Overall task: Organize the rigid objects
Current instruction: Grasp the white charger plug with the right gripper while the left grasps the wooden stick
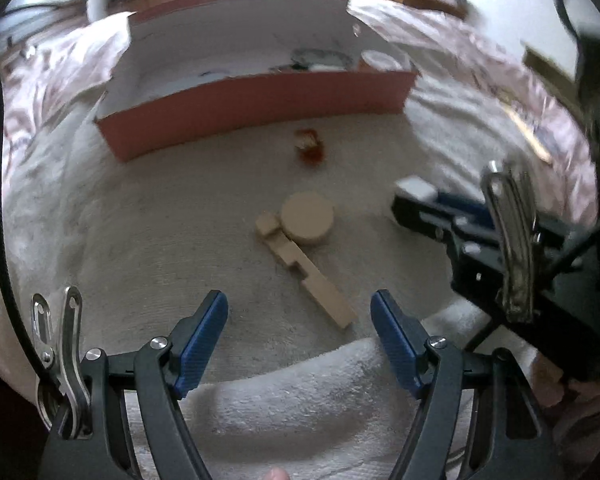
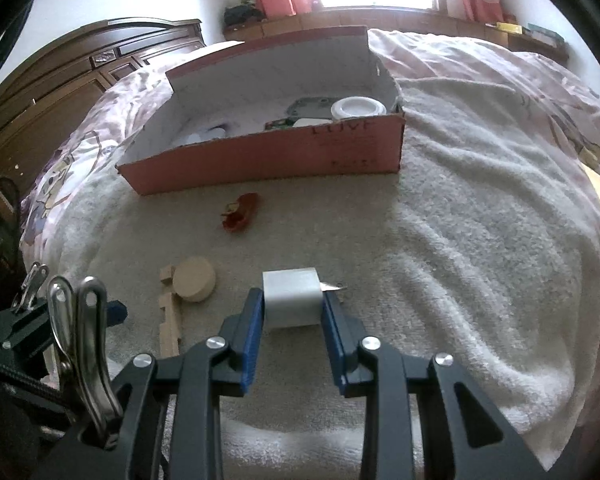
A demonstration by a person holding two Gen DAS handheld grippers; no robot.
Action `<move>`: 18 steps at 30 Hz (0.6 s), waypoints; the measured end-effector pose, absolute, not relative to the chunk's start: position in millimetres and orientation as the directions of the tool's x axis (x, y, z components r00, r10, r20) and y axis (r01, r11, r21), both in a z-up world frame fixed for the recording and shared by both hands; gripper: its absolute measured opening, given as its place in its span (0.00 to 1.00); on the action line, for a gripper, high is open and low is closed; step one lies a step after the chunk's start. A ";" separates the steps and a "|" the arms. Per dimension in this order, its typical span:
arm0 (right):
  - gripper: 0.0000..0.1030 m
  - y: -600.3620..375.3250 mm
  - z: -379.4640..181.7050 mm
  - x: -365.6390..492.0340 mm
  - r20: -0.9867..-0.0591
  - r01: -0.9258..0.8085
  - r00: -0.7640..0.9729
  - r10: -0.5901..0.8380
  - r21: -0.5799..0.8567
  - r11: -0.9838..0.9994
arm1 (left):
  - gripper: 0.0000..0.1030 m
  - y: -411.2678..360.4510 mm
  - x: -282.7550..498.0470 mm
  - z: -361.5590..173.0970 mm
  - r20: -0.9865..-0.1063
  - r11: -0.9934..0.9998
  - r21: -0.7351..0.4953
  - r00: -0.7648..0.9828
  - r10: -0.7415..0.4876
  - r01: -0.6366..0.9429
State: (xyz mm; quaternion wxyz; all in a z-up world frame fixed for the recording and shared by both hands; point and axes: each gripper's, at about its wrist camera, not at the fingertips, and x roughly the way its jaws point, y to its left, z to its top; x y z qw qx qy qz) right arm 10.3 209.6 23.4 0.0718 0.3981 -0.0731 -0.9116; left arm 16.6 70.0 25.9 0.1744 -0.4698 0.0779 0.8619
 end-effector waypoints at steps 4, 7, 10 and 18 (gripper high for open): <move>0.29 209.8 22.3 11.2 -0.714 0.077 -0.672 -0.196 0.196 -0.978 | 0.73 64.3 12.5 21.4 -0.855 -0.945 0.019 -0.496 0.155 -0.328; 0.30 209.5 21.7 12.5 -0.711 0.086 -0.670 -0.214 0.211 -0.974 | 0.73 51.1 6.7 22.9 -0.850 -0.961 0.066 -0.520 0.087 -0.269; 0.30 206.2 21.1 13.2 -0.709 0.104 -0.667 -0.229 0.215 -0.971 | 0.73 36.3 -1.5 25.7 -0.837 -0.974 0.097 -0.547 0.033 -0.206; 0.30 199.5 18.0 16.1 -0.708 0.131 -0.664 -0.240 0.205 -0.970 | 0.73 7.1 -20.4 29.0 -0.793 -0.981 0.170 -0.603 -0.081 -0.091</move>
